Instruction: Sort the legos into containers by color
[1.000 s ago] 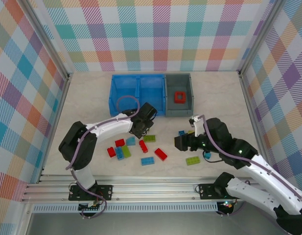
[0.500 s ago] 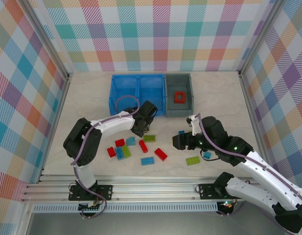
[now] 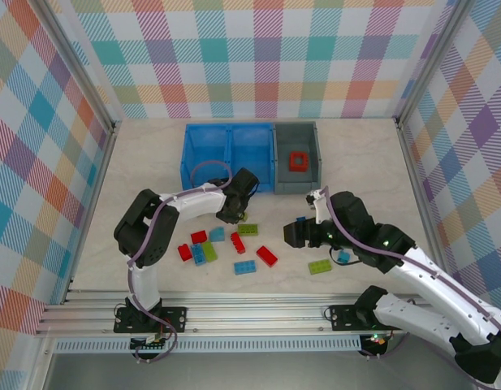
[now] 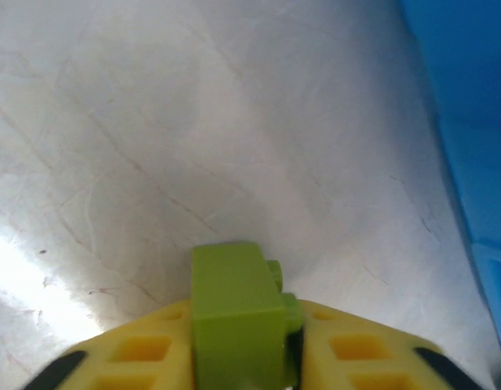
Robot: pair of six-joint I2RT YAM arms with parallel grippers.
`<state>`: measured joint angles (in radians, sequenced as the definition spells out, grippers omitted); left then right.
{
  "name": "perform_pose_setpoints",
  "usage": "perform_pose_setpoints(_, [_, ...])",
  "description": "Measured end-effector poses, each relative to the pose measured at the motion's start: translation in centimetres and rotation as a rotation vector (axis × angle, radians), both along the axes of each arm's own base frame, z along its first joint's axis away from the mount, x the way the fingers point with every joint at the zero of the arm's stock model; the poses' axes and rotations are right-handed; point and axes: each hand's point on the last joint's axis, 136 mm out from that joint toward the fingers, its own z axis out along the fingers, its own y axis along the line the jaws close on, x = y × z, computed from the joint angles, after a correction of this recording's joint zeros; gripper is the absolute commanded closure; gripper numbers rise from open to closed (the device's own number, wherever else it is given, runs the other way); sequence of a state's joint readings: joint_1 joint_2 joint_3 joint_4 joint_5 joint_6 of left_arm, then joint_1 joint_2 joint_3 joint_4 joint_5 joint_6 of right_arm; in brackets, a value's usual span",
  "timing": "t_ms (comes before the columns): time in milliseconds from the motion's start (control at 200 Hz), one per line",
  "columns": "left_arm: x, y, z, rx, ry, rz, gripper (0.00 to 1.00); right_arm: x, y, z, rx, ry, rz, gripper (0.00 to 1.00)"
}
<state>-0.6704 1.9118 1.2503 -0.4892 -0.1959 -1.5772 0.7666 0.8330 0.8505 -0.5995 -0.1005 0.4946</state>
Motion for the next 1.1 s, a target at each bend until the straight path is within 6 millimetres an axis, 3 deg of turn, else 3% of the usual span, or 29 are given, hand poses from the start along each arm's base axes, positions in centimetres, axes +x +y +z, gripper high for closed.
perform_pose_setpoints(115, [-0.6, 0.5, 0.5, 0.002, -0.011, -0.013, 0.88, 0.1, 0.2, 0.0, 0.003, 0.003, 0.006, 0.28])
perform_pose_setpoints(190, [-1.3, 1.3, 2.2, 0.018, -0.032, -0.029, 0.89, 0.1, 0.4, -0.1, 0.006, 0.006, 0.011, 0.29])
perform_pose_setpoints(355, [-1.4, 4.1, 10.3, 0.059, -0.188, -0.107, 0.9, 0.4, 1.1, -0.4, 0.01, 0.02, 0.027, 0.3])
perform_pose_setpoints(455, [0.6, 6.9, 14.8, 0.097, -0.266, -0.149, 0.9, 0.6, 1.7, -0.8, 0.01, 0.032, 0.038, 0.31])
perform_pose_setpoints(555, [4.2, 9.6, 16.6, 0.147, -0.296, -0.177, 0.9, 1.1, 2.3, -1.1, 0.01, 0.039, 0.044, 0.31])
perform_pose_setpoints(670, [8.6, 11.1, 16.1, 0.235, -0.274, -0.262, 0.89, 1.5, 2.9, -1.2, 0.012, 0.041, 0.047, 0.31])
perform_pose_setpoints(820, [12.9, 10.0, 13.7, 0.295, -0.24, -0.388, 0.88, 1.8, 3.5, -0.6, 0.024, 0.027, 0.056, 0.31])
perform_pose_setpoints(990, [14.1, 9.5, 9.8, 0.337, -0.158, -0.475, 0.84, 2.0, 3.8, -0.5, 0.03, 0.027, 0.055, 0.31])
perform_pose_setpoints(1100, [13.9, 9.6, 7.7, 0.351, -0.103, -0.506, 0.71, 2.0, 3.8, -0.5, 0.032, 0.032, 0.048, 0.31])
